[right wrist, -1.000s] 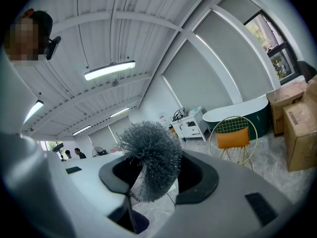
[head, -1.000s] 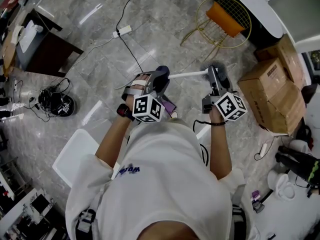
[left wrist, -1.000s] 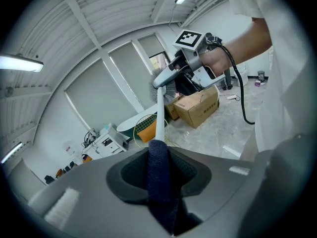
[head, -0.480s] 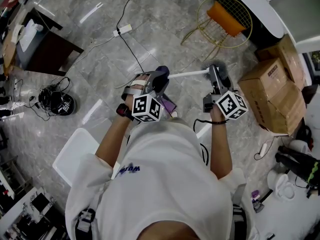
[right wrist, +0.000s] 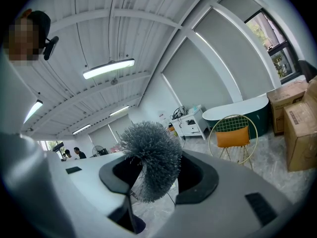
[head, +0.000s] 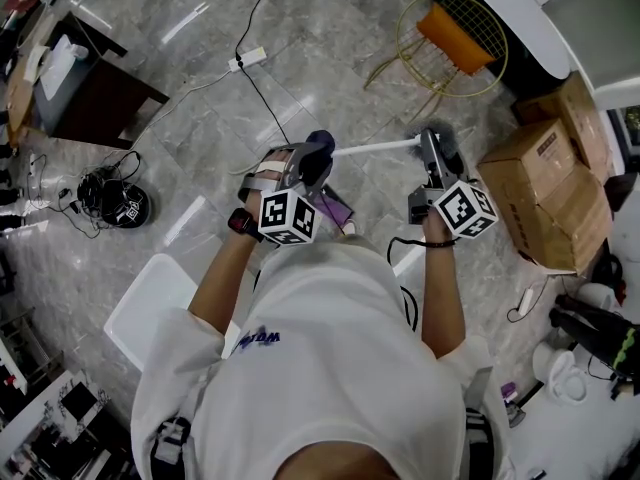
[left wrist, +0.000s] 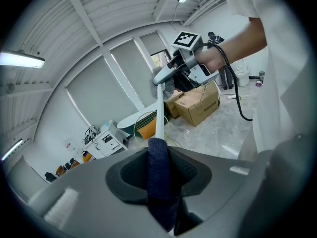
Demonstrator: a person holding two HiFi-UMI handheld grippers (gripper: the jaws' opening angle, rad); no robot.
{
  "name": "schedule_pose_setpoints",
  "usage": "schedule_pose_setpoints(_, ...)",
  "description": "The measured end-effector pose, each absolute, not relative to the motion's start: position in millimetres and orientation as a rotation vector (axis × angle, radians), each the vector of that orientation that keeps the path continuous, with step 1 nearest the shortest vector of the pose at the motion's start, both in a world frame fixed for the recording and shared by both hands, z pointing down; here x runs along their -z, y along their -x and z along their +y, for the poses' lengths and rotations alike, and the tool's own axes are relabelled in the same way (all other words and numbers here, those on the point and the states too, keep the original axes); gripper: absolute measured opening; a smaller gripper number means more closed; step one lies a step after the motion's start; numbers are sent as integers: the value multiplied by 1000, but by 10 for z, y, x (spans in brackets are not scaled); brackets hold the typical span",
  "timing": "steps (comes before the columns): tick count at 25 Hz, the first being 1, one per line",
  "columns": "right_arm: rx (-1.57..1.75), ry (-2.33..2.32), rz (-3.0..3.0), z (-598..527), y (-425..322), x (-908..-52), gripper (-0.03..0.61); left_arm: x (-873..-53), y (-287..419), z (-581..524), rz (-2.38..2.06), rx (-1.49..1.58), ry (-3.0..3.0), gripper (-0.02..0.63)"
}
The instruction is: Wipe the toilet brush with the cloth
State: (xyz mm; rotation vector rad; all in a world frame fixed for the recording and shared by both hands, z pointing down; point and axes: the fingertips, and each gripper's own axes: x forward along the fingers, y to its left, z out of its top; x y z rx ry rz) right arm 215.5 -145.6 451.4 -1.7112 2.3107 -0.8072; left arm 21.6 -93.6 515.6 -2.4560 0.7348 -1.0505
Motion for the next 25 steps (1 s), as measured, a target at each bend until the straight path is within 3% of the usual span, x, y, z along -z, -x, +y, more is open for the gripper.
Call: schedule_pose_setpoints(25, 841, 1679, 2332, -1523, -2156, -4565, 206, -5167, 37, -880, 755, 1032, 2488, 108)
